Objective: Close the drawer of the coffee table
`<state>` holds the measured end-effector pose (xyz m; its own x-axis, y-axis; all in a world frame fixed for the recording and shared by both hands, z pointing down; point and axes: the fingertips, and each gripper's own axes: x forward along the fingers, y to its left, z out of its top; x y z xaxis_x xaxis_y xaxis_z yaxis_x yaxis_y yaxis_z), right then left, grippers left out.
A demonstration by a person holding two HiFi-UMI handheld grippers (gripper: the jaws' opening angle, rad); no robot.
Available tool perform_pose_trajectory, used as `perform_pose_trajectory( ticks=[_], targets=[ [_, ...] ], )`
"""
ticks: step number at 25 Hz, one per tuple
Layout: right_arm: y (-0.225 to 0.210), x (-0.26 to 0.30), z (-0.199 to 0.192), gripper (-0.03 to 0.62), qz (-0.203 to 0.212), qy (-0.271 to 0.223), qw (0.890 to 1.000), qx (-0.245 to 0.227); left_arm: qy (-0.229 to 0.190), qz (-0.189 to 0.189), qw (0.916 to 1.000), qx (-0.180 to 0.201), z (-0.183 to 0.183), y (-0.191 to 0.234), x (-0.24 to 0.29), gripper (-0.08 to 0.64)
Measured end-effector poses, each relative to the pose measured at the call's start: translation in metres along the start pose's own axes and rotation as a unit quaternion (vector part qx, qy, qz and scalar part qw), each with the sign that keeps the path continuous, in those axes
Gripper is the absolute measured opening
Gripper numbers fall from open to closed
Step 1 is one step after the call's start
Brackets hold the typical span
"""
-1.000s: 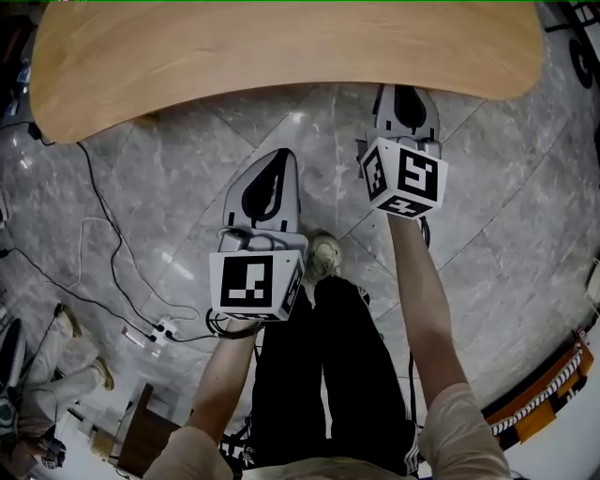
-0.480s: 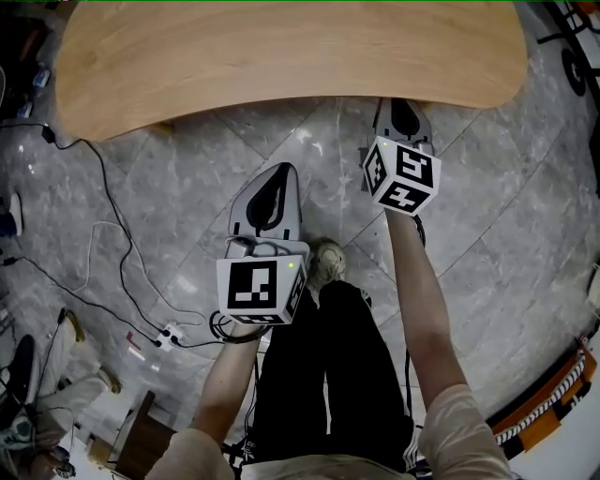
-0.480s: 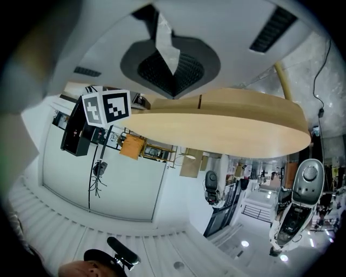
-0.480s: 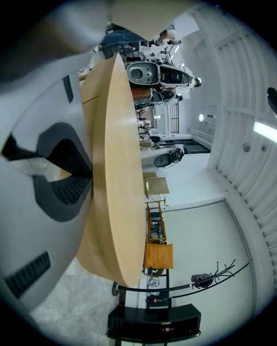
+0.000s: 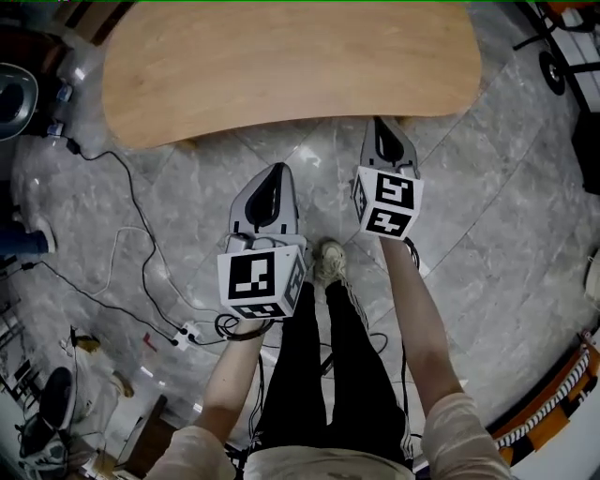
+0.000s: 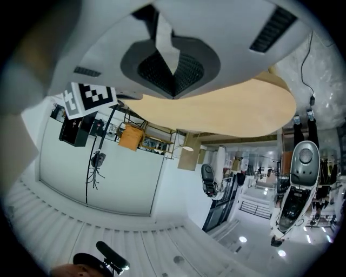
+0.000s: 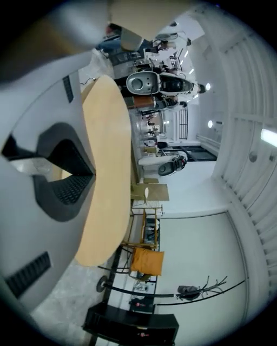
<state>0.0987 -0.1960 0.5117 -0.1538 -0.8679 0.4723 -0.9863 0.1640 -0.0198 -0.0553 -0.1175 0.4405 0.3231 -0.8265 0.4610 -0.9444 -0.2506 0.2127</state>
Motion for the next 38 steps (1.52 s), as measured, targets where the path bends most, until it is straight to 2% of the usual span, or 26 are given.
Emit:
perform_pose_trajectory(
  ticks=[3, 6, 11, 16, 19, 21, 28, 34, 38],
  targets=[
    [0.011, -0.045, 0.086, 0.006, 0.004, -0.054, 0.998, -0.033, -0.038, 0.006, 0.9992, 0.007, 0.061, -0.015, -0.014, 0.008],
    [0.041, -0.118, 0.16, 0.007, 0.02, -0.07, 0.996, -0.052, -0.055, 0.012, 0.9983, 0.012, 0.125, -0.03, -0.053, 0.008],
    [0.091, -0.215, 0.268, 0.006, 0.095, -0.096, 0.991, 0.004, -0.088, 0.028, 0.9957, 0.006, 0.221, -0.043, -0.128, 0.008],
    [0.089, -0.295, 0.336, 0.007, 0.1, -0.117, 0.988, 0.024, -0.09, 0.029, 0.9955, -0.012, 0.261, -0.072, -0.205, 0.008],
    [0.093, -0.322, 0.352, 0.006, 0.107, -0.125, 0.985, 0.044, -0.097, 0.021, 0.995, 0.011, 0.274, -0.08, -0.236, 0.008],
    [0.104, -0.333, 0.346, 0.006, 0.111, -0.129, 0.985, 0.031, -0.105, 0.031, 0.9935, 0.031, 0.275, -0.075, -0.25, 0.008],
    [0.135, -0.365, 0.296, 0.006, 0.127, -0.103, 0.986, -0.024, -0.112, 0.065, 0.9912, 0.025, 0.248, -0.062, -0.289, 0.008],
    [0.135, -0.369, 0.299, 0.006, 0.136, -0.106, 0.984, -0.048, -0.123, 0.067, 0.9897, 0.029, 0.257, -0.071, -0.286, 0.008],
    [0.143, -0.375, 0.294, 0.006, 0.139, -0.106, 0.984, -0.046, -0.129, 0.065, 0.9888, 0.037, 0.255, -0.071, -0.295, 0.008]
  ],
)
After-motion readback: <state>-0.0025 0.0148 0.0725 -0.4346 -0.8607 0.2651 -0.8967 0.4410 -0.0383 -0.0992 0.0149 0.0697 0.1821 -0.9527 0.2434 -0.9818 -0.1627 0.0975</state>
